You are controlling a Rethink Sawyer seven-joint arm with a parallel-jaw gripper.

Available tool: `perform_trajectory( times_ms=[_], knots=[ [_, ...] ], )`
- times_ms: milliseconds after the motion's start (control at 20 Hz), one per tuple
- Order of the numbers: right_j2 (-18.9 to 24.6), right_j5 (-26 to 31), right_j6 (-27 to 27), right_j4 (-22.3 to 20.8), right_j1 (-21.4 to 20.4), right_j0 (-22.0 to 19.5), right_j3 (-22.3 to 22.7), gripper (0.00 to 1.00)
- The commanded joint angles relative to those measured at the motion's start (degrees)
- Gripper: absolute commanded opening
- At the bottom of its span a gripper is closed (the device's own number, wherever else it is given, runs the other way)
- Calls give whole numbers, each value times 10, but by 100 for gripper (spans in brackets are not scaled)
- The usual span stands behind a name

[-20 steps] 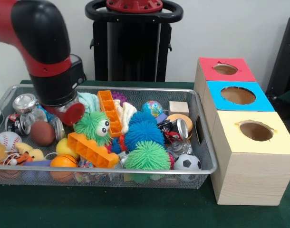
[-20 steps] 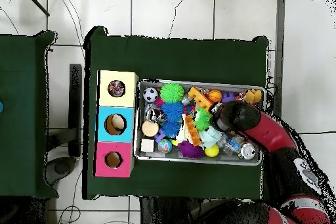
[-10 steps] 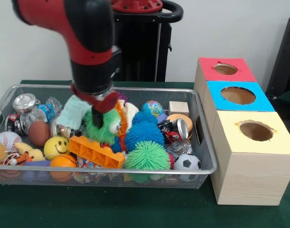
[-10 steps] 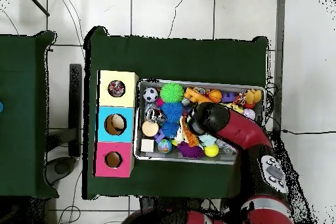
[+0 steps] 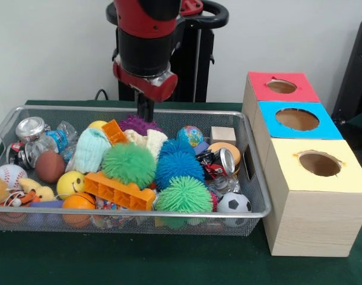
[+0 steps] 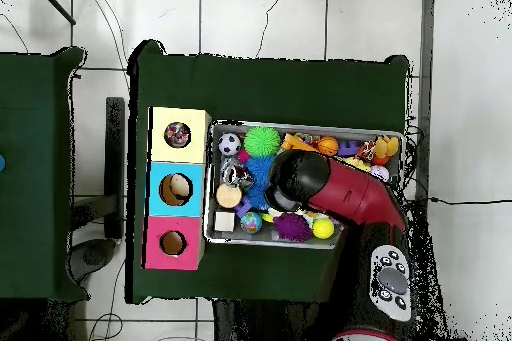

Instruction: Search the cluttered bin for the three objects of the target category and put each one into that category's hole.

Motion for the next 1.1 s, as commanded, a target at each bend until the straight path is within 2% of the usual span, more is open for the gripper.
perform_trajectory(
  times_ms=[50, 300, 500, 550, 750, 900, 1100],
  knots=[
    [-10, 48, 115, 12, 23, -19, 13, 0],
    [-10, 39, 109, 15, 40, -28, 1, 0],
    [-5, -12, 86, 3, 50, -39, -7, 0],
    [-1, -44, 74, -5, 54, -46, -9, 100],
    [14, -103, 62, -8, 57, -60, 1, 100],
    [23, -113, 60, -3, 56, -65, 7, 100],
    [36, -139, 93, 27, 49, -65, 36, 100]
  ],
)
